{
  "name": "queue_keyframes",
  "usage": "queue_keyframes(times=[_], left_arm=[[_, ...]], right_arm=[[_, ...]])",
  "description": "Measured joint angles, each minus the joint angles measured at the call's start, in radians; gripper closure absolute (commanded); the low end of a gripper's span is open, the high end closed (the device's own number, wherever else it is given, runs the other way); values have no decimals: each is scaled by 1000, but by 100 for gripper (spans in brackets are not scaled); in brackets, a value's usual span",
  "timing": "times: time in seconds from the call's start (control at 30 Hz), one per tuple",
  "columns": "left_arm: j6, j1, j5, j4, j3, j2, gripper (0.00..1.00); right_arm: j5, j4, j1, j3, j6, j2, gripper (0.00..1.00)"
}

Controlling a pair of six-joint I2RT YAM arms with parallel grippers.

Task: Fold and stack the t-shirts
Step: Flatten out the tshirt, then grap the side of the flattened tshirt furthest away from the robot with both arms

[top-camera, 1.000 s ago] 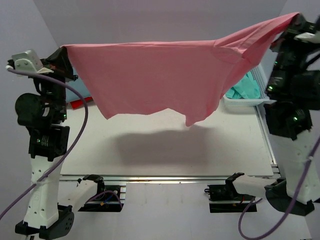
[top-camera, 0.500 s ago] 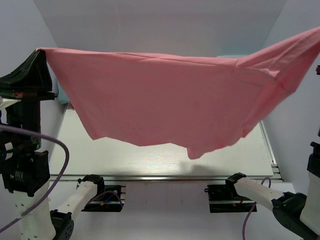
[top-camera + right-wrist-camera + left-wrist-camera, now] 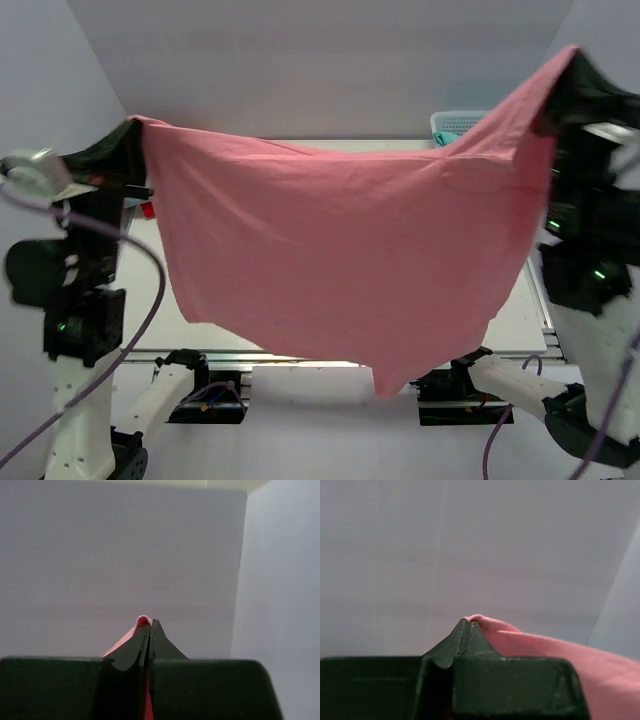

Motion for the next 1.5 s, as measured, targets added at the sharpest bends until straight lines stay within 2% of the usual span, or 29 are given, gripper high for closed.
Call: queue_keyframes(times=[0.1, 0.27, 0.37, 0.47, 0.57, 0.67, 0.8, 0.9, 1.07, 1.2, 1.37, 1.5], left_arm=[[-37, -2, -48, 19, -126, 53, 100], [-106, 3, -173, 47, -291, 278, 100], [-135, 3, -220, 77, -368, 449, 100], [-155, 6, -234, 93, -379, 640, 100], [-167, 11, -245, 96, -304, 849, 100], [-170, 24, -238, 100, -166, 1058, 100], [-166, 52, -208, 98, 69, 1309, 100], [-165, 73, -166, 95, 191, 1430, 100], [-163, 98, -108, 84, 303, 1534, 100], [-162, 114, -64, 90, 311, 1538, 100], [-153, 121, -31, 125, 171, 1449, 100], [-132, 121, -24, 134, 45, 1348, 100]], right_arm=[[78, 87, -1, -116, -31, 82, 100], [206, 250, -19, -342, -61, 296, 100], [266, 289, -48, -394, -25, 467, 100], [303, 295, -90, -369, 46, 671, 100], [315, 252, -131, -256, 115, 887, 100], [305, 210, -161, -140, 158, 1059, 100], [245, 167, -194, -24, 209, 1197, 100], [182, 150, -217, 77, 240, 1275, 100], [110, 125, -237, 165, 256, 1332, 100], [100, 88, -240, 161, 268, 1324, 100], [93, -32, -234, 31, 327, 1204, 100], [86, -139, -230, -104, 406, 1026, 100]])
